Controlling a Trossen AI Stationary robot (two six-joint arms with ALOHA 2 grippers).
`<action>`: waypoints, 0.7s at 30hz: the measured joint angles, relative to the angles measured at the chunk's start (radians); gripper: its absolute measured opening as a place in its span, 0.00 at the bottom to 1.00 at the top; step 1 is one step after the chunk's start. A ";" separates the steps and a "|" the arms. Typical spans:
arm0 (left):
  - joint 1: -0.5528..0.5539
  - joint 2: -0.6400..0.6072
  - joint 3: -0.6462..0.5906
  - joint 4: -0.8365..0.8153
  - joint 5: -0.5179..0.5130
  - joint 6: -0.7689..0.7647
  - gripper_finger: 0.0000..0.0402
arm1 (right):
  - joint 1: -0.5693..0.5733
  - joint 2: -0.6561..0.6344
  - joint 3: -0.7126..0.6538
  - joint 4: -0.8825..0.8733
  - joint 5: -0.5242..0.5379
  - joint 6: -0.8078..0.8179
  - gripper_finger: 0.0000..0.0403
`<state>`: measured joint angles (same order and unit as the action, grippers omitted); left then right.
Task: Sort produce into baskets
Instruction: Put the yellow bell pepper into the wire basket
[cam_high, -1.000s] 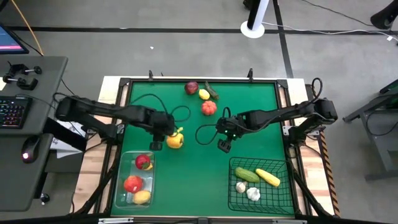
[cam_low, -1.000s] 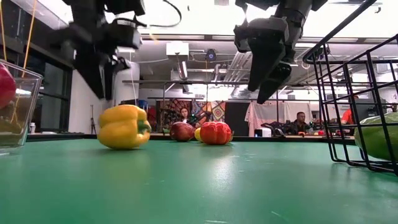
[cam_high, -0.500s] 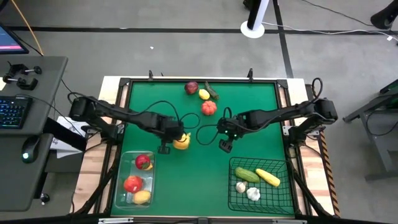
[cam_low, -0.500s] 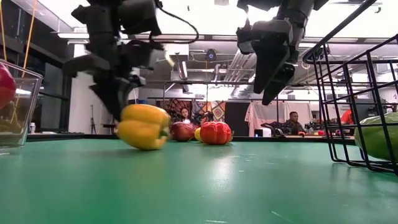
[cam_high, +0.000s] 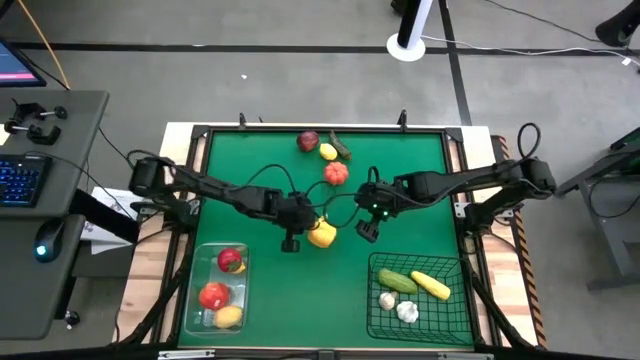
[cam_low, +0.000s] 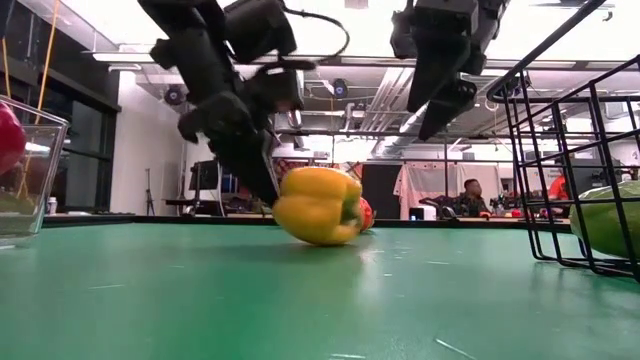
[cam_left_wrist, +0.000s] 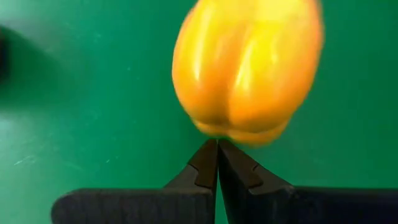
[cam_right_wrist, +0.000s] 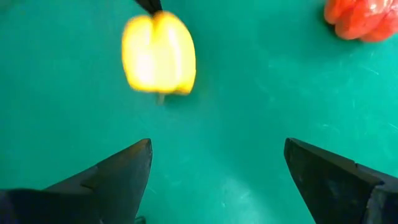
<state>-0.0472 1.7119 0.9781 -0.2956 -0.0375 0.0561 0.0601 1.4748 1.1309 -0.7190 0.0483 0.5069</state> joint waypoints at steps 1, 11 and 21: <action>-0.002 0.021 0.011 -0.001 0.000 0.000 0.00 | 0.000 -0.001 0.000 0.001 0.000 0.018 0.89; -0.021 0.123 0.109 0.086 0.045 0.017 0.00 | -0.008 0.000 0.000 0.048 0.026 -0.019 0.89; 0.002 0.049 0.119 0.014 0.098 0.050 0.00 | -0.007 0.003 0.000 0.149 -0.026 0.030 0.89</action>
<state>-0.0456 1.7609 1.0973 -0.2820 0.0606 0.1063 0.0529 1.4773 1.1309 -0.5701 0.0220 0.5373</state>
